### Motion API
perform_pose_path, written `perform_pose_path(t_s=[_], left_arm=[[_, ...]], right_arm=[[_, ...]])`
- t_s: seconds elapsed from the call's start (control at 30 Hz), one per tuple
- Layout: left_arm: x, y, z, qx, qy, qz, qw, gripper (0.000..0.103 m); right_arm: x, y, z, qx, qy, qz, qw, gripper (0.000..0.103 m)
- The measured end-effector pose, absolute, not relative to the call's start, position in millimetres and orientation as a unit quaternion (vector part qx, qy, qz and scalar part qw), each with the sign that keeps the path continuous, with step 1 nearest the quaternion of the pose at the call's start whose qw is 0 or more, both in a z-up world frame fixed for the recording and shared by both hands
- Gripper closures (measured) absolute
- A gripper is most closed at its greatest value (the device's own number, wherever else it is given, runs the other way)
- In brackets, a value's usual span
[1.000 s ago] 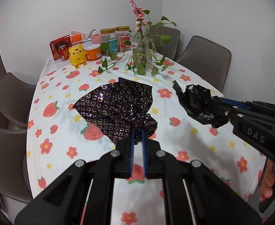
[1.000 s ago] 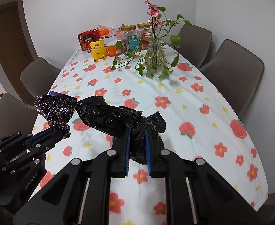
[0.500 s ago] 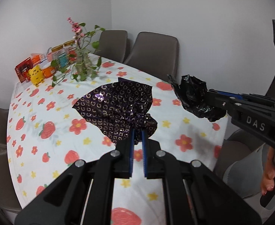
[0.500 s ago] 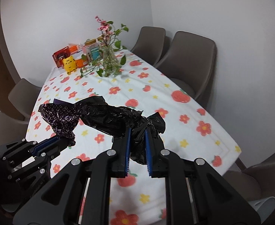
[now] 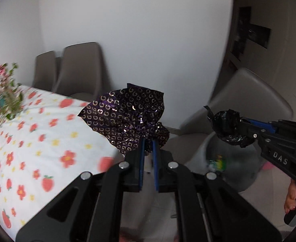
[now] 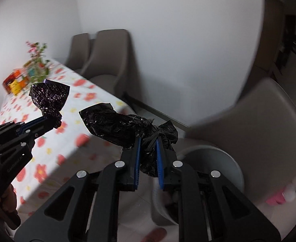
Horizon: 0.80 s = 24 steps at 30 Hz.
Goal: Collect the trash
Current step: 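Carry the purple wrapper and black bag over to the grey bin, then open both tools over the bin to drop the wrapper and bag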
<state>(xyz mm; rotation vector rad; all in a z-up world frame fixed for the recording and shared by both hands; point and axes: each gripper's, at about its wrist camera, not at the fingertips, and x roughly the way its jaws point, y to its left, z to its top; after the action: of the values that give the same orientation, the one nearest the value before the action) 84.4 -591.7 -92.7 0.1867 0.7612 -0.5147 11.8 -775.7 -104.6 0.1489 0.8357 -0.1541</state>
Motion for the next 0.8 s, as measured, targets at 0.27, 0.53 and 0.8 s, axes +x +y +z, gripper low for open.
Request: perform_pose_path(t_s=[0.27, 0.53, 0.8], left_arm=[[48, -699, -127, 0.124, 0.399, -0.331, 0.846, 0.095], [33, -746, -159, 0.144, 0.424, -0.365, 0.817, 0.091], [47, -767, -181, 0.155, 0.444, -0.371, 0.801, 0.056]], right_arm=[[-41, -850, -129, 0.11, 0.424, -0.124, 0.89, 0.09], [-53, -875, -154, 0.145, 0.435, -0.132, 0.879, 0.089], [-47, -884, -163, 0.158, 0.446, -0.142, 0.869, 0.083]])
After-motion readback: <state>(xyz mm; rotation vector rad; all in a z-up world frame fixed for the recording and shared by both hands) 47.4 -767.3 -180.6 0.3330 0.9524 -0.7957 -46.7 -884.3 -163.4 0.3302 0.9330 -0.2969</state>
